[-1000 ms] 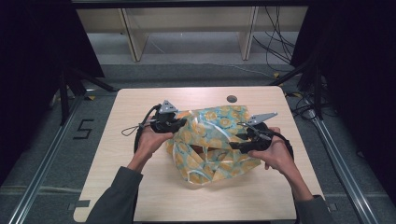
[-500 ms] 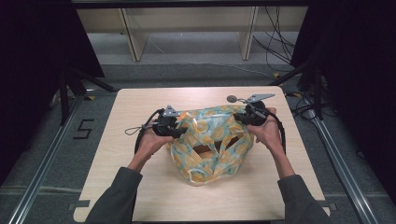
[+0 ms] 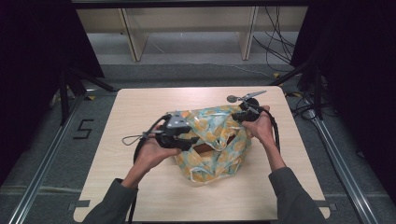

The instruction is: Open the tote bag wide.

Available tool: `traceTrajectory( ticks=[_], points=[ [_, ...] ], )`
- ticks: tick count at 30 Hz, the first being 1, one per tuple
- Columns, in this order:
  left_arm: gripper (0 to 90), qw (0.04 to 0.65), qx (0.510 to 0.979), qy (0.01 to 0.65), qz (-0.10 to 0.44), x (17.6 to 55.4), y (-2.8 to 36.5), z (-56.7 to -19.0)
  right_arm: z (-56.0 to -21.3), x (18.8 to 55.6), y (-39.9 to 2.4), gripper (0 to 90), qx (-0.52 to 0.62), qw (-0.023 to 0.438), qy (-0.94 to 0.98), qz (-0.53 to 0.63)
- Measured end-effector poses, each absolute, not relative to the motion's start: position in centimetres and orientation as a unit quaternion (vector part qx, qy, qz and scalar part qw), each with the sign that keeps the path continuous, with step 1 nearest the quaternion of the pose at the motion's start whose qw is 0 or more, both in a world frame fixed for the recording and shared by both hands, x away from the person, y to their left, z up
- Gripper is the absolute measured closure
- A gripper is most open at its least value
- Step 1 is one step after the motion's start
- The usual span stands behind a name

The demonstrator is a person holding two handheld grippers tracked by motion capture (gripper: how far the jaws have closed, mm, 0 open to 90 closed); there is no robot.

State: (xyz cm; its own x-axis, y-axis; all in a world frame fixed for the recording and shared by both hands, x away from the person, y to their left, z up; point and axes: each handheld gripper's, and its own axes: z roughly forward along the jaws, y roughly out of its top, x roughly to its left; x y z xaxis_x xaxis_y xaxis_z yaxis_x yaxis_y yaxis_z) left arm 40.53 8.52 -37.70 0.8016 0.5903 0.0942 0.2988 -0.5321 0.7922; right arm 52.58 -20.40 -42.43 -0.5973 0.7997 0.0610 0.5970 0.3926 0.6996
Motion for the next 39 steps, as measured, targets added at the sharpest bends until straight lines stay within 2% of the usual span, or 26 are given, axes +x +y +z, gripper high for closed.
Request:
traceTrajectory(
  ticks=[1, 4, 5, 7, 10, 12, 14, 16, 22, 23, 24, 26, 28, 31, 35, 37, 39],
  points=[
    [50.3, 0.355, 0.877, 0.262, 0.191, 41.4, 7.4, -39.4, -42.5, 52.5, -20.4, 90.0, 0.426, 0.141, 0.819, 0.357],
    [48.0, 0.342, 0.876, 0.288, 0.181, 42.4, 6.9, -41.4, -42.4, 52.4, -20.6, 90.0, 0.431, 0.14, 0.819, 0.351],
    [43.1, 0.313, 0.884, 0.294, 0.186, 43.2, 6.7, -42.9, -42.5, 52.3, -20.6, 90.0, 0.448, 0.133, 0.81, 0.354],
    [38.3, 0.302, 0.889, 0.289, 0.186, 43.6, 6.6, -43.5, -42.3, 52.2, -20.7, 90.0, 0.457, 0.124, 0.809, 0.348],
    [35.0, 0.28, 0.893, 0.293, 0.196, 44.4, 5.9, -45.0, -42.5, 52.3, -21.0, 89.4, 0.454, 0.123, 0.81, 0.349],
    [36.1, 0.278, 0.893, 0.291, 0.2, 44.7, 5.3, -45.6, -42.7, 52.3, -21.2, 88.7, 0.455, 0.124, 0.809, 0.351],
    [41.5, 0.28, 0.894, 0.285, 0.202, 44.8, 5.2, -45.6, -42.8, 52.2, -21.2, 88.1, 0.458, 0.115, 0.806, 0.356],
    [51.3, 0.287, 0.902, 0.259, 0.192, 45.0, 4.7, -45.6, -43.2, 52.0, -21.2, 86.2, 0.461, 0.115, 0.807, 0.35],
    [81.3, 0.307, 0.902, 0.246, 0.18, 44.9, 4.1, -45.3, -42.9, 51.4, -21.4, 81.8, 0.45, 0.112, 0.815, 0.347],
    [81.3, 0.31, 0.899, 0.247, 0.185, 44.9, 4.2, -45.2, -42.9, 51.1, -21.3, 80.6, 0.454, 0.109, 0.811, 0.353],
    [89.3, 0.312, 0.897, 0.252, 0.186, 45.0, 4.4, -45.1, -42.9, 50.8, -21.6, 75.6, 0.45, 0.116, 0.813, 0.351],
    [89.6, 0.324, 0.892, 0.259, 0.182, 45.0, 4.8, -45.0, -43.0, 50.7, -21.6, 72.9, 0.454, 0.121, 0.808, 0.356],
    [89.6, 0.342, 0.888, 0.258, 0.164, 44.8, 5.3, -44.6, -42.9, 50.3, -21.9, 64.7, 0.455, 0.115, 0.808, 0.358],
    [89.7, 0.371, 0.882, 0.256, 0.14, 43.8, 6.3, -43.8, -42.7, 49.1, -23.0, 59.1, 0.431, 0.109, 0.804, 0.395],
    [89.8, 0.38, 0.882, 0.241, 0.143, 42.6, 6.6, -43.0, -42.0, 47.8, -24.0, 57.4, 0.418, 0.107, 0.809, 0.4],
    [89.8, 0.384, 0.882, 0.234, 0.145, 42.0, 6.6, -42.5, -41.5, 47.0, -24.6, 56.0, 0.416, 0.091, 0.814, 0.395],
    [89.8, 0.402, 0.877, 0.229, 0.126, 41.4, 6.8, -41.9, -40.8, 46.1, -25.3, 55.7, 0.407, 0.1, 0.813, 0.403]
  ],
)
